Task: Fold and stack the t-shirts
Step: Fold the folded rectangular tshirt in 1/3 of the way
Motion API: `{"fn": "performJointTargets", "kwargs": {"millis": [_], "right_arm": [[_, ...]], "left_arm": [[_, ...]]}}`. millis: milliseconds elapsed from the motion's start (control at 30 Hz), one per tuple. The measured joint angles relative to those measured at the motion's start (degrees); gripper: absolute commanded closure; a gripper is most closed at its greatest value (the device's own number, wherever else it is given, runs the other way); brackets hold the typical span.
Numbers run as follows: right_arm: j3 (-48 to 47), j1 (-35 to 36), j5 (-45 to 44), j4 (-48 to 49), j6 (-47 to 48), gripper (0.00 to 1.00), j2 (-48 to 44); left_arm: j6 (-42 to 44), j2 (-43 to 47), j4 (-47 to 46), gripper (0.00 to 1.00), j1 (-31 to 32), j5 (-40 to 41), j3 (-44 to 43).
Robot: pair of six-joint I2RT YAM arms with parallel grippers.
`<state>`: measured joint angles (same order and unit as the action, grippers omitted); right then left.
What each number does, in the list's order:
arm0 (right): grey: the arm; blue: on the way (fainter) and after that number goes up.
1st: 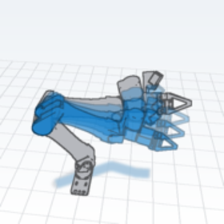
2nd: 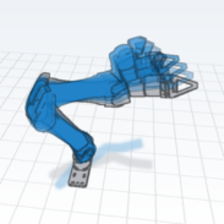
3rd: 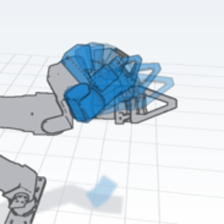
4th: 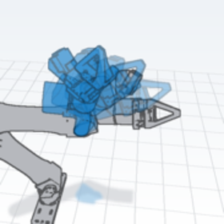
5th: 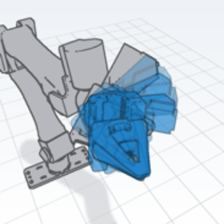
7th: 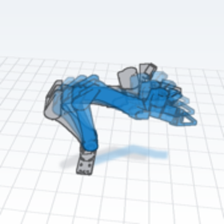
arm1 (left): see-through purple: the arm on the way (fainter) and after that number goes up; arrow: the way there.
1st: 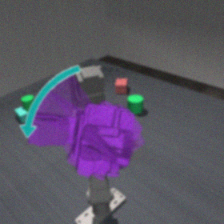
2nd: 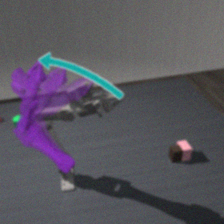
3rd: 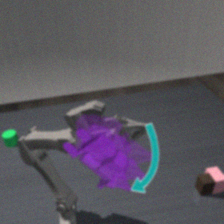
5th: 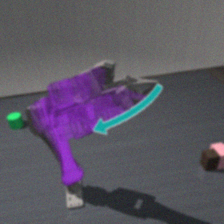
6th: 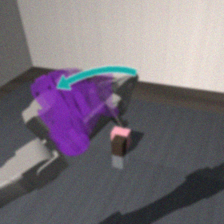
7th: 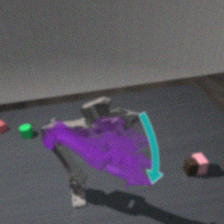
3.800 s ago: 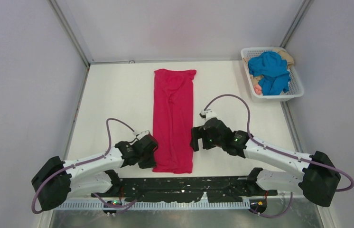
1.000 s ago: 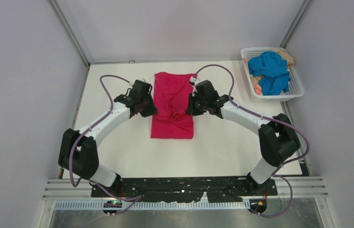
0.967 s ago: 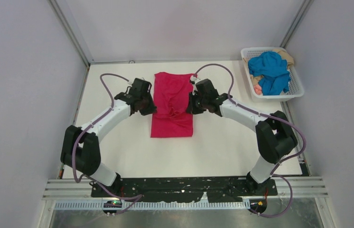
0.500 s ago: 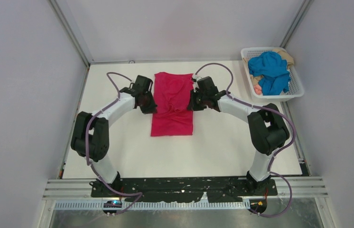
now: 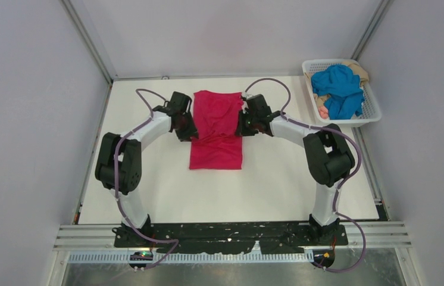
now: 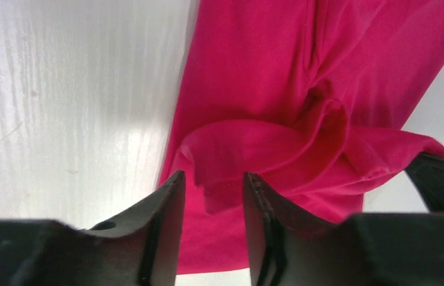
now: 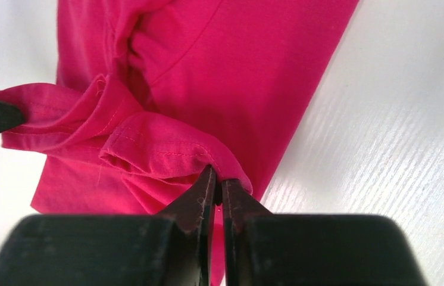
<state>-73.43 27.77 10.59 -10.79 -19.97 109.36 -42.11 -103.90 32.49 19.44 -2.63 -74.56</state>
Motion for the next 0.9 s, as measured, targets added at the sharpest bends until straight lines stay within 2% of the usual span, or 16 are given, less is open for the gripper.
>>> {"fn": "performJointTargets", "kwargs": {"millis": [33,67,100,133,200,333,467,567,733,900], "right_arm": [[-0.4,-0.1,-0.2,0.0,0.0,0.60,0.6],[-1.0,-0.3,-0.6,0.0,0.0,0.50,1.2],[-2.2,-0.5,-1.1,-0.4,0.1,0.32,2.0],[-3.9,-0.8,-1.5,-0.9,0.2,0.19,2.9],[-7.0,-1.6,-2.0,-1.2,0.2,0.01,4.1],[-7.9,-2.5,-2.2,-0.5,0.4,0.05,2.2],[-0.9,-1.4,-0.4,0.9,0.3,0.05,-5.3],[1.4,3.1,2.1,1.0,0.1,0.05,-8.0],[0.1,11.3,5.9,2.2,-0.9,0.05,-4.1],[-7.5,13.2,7.4,1.7,-1.9,0.05,5.6]], "left_arm": [[0.3,-0.5,0.0,0.23,-0.2,0.0,-0.3],[0.1,-0.9,0.0,0.15,-0.3,0.0,-0.6],[0.4,-1.3,0.1,0.07,-0.5,0.0,-1.1],[0.6,-1.7,0.4,0.02,-0.8,0.0,-1.8],[0.7,-1.7,0.9,0.00,-1.6,0.1,-3.0],[0.5,2.7,0.5,0.00,-2.8,2.5,-1.8],[-0.2,16.5,-1.3,0.00,-3.3,3.5,8.4],[-1.2,24.1,-1.6,0.00,-3.3,3.4,14.9],[-2.3,28.7,-0.7,0.00,-3.3,3.6,22.9],[-2.8,31.6,1.0,0.00,-3.3,4.3,27.3]]}}
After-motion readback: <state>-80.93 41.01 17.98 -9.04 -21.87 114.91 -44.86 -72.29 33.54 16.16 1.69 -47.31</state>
